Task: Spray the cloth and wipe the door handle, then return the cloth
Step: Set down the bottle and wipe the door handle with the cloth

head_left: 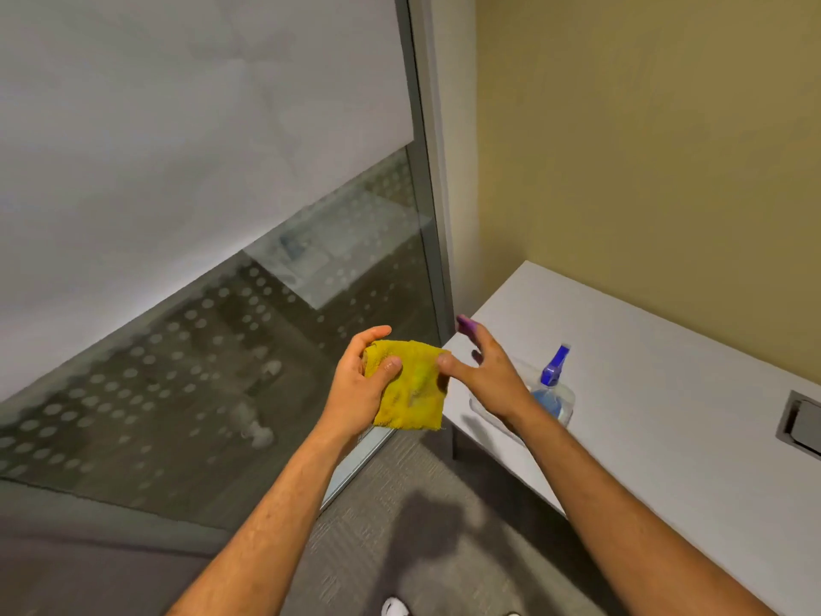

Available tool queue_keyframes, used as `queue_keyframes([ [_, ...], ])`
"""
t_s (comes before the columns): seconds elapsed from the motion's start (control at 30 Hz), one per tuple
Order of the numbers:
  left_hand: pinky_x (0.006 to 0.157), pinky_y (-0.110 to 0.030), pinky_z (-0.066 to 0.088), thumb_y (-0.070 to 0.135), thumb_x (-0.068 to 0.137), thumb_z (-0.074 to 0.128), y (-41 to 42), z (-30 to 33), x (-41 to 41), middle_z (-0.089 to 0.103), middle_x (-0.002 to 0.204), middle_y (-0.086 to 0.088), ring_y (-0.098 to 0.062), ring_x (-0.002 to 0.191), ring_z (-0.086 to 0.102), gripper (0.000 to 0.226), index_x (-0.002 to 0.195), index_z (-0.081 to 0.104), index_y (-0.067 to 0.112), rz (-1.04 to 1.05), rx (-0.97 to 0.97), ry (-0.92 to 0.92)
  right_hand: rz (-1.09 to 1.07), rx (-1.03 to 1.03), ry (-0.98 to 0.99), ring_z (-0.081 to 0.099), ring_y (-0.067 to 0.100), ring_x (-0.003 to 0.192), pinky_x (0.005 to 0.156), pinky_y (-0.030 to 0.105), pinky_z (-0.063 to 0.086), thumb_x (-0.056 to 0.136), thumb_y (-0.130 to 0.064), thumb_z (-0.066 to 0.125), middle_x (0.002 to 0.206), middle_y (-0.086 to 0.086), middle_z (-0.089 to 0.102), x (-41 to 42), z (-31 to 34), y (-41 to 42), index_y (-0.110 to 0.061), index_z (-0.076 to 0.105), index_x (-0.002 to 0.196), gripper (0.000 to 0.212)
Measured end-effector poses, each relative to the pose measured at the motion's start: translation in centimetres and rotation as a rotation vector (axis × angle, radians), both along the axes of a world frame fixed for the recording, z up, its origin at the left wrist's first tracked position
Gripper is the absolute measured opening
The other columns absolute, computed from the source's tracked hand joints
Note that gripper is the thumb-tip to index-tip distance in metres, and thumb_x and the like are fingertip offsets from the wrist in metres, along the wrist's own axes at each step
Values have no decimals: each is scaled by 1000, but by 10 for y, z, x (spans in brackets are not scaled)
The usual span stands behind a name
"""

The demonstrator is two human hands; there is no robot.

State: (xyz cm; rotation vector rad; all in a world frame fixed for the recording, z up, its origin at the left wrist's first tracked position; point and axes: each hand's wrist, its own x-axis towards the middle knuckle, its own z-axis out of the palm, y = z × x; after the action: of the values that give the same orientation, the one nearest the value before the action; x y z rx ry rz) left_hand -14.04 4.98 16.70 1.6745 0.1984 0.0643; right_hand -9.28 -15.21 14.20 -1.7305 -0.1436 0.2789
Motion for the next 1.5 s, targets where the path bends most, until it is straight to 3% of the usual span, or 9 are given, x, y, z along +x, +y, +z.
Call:
queue_keyframes([
  [0.17, 70, -16, 56, 5, 92, 72, 41, 35, -41, 70, 93, 12, 2, 79, 67, 46, 123, 63, 38, -50, 85, -66, 358, 40, 8, 71, 11, 91, 79, 32, 60, 69, -48, 80, 103, -6, 74, -30, 44, 62, -29, 67, 114, 51],
  [0.33, 68, -14, 55, 5, 88, 77, 111, 55, -104, 68, 93, 7, 7, 73, 65, 47, 121, 62, 35, 26, 138, -51, 396, 88, -31, 62, 9, 62, 55, 28, 52, 70, -42, 82, 67, -2, 68, -76, 55, 143, -11, 67, 78, 35],
  [0.6, 77, -17, 54, 8, 86, 82, 261, 53, -246, 73, 97, 7, -2, 86, 68, 34, 105, 65, 28, 338, 135, -31, 471, 255, 84, 65, 21, 69, 58, 35, 54, 73, -15, 87, 82, 16, 69, -191, 58, 315, 0, 67, 92, 31],
  [0.8, 67, -14, 57, 3, 90, 77, 347, 57, -335, 72, 90, 8, 8, 74, 69, 25, 101, 64, 21, 514, 27, -101, 662, 789, 485, 65, 41, 106, 75, 56, 58, 58, -31, 93, 128, 23, 64, -287, 43, 416, -9, 52, 138, 93],
  [1.0, 71, -16, 56, 5, 91, 76, 433, 65, -385, 70, 92, 5, 4, 78, 67, 27, 110, 62, 18, 522, 141, -91, 554, 720, 472, 71, 29, 102, 74, 43, 61, 70, -15, 86, 118, 15, 73, -338, 31, 508, -9, 56, 132, 70],
  [1.13, 86, -23, 57, 18, 90, 79, 491, 80, -392, 68, 112, 9, -8, 100, 66, 47, 132, 59, 25, 367, 415, 8, 451, 597, 330, 75, 24, 89, 62, 35, 60, 69, -19, 81, 103, 8, 78, -328, 30, 549, -14, 65, 118, 51],
  [1.27, 108, -23, 43, 40, 90, 76, 569, 111, -391, 62, 144, 3, -10, 130, 56, 69, 151, 50, 19, 271, 1124, 19, 279, 463, 145, 74, 13, 88, 70, 26, 58, 65, -24, 82, 97, -2, 78, -319, 31, 604, -24, 66, 111, 49],
  [1.4, 121, -47, 33, 35, 83, 82, 636, 138, -383, 57, 154, -9, -28, 149, 48, 76, 150, 55, 11, 131, 1796, -132, 53, 179, -235, 59, -7, 75, 66, 14, 47, 71, -29, 78, 83, -13, 61, -335, 35, 655, -45, 44, 97, 46],
  [1.5, 123, -50, 19, 44, 80, 80, 670, 143, -378, 46, 163, -12, -29, 154, 40, 90, 155, 48, 7, 32, 2142, -207, -5, 149, -413, 51, -13, 88, 73, 4, 38, 72, -11, 81, 97, -5, 55, -350, 29, 691, -26, 44, 105, 51],
])
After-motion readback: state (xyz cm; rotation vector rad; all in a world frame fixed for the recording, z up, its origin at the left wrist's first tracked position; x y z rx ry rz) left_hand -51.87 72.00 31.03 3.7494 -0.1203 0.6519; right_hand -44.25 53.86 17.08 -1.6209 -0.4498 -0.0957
